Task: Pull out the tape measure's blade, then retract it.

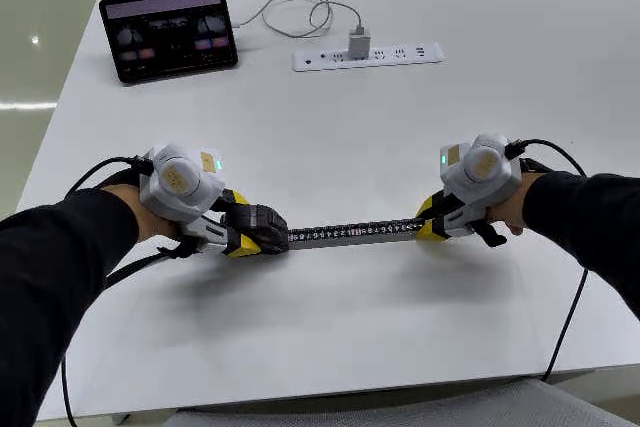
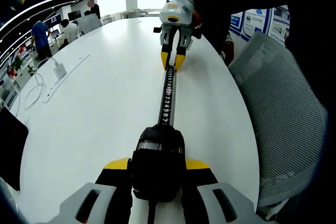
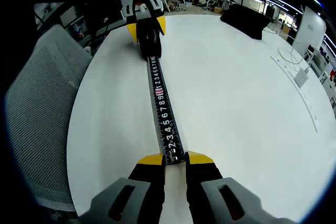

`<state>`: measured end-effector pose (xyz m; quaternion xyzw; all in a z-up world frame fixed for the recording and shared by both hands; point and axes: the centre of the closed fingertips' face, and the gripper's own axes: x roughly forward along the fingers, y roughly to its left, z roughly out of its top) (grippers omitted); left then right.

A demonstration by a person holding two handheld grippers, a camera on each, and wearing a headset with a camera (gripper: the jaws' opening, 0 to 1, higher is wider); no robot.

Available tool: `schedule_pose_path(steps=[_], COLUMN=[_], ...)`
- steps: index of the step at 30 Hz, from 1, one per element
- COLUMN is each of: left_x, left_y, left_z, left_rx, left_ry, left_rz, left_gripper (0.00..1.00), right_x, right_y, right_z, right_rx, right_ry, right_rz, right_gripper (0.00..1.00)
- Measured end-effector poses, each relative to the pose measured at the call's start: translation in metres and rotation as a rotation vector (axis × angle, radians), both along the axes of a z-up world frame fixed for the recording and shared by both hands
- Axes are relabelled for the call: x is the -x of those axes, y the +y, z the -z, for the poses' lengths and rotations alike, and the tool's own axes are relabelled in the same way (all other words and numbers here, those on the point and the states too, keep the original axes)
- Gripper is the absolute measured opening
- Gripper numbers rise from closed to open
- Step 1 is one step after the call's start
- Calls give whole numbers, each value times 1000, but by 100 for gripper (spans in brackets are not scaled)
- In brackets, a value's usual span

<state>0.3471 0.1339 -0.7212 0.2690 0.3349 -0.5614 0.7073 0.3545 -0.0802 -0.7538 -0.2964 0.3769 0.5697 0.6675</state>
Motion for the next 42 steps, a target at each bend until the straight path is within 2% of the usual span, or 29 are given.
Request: schedule_pose_path(steps=[42], left_x=[1], left_y=[0], left_z=[0], left_rx=[3], left_ry=[-3], left_rz=[-9], left_gripper=[32], right_x=[-2], right_y=[-22], right_z=[2], right_rx=[19], right_ry=[3], right_rz=[10], right_gripper=[9])
